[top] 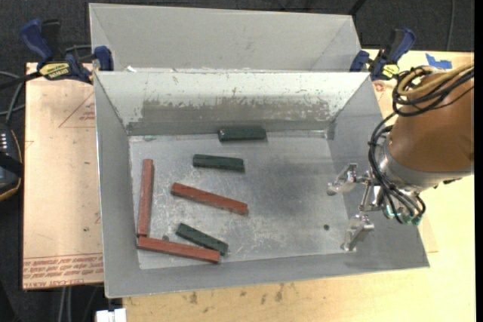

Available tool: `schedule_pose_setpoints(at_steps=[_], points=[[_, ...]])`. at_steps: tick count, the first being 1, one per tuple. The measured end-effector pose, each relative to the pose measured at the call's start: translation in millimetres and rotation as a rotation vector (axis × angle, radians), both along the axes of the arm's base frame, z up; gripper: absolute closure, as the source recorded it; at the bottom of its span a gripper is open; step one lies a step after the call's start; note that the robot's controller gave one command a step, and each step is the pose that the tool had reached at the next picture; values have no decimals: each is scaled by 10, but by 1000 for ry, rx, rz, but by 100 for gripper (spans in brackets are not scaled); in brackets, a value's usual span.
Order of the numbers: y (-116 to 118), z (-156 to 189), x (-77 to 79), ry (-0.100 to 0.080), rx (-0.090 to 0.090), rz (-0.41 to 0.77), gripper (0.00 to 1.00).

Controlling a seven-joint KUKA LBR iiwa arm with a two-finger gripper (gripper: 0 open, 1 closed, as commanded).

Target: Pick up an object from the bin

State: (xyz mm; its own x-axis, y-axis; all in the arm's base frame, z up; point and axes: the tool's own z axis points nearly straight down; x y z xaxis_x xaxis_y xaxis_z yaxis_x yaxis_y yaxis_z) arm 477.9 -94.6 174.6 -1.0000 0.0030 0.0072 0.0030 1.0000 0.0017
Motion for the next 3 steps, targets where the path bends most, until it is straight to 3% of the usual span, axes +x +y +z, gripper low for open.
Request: schedule_pose_setpoints(at_steps=[1, 2, 3], points=[[3, 33, 19, -7, -1, 3, 0], [425, -272, 443, -13, -2, 82, 0], [653, -399, 687, -10, 1, 260, 0]])
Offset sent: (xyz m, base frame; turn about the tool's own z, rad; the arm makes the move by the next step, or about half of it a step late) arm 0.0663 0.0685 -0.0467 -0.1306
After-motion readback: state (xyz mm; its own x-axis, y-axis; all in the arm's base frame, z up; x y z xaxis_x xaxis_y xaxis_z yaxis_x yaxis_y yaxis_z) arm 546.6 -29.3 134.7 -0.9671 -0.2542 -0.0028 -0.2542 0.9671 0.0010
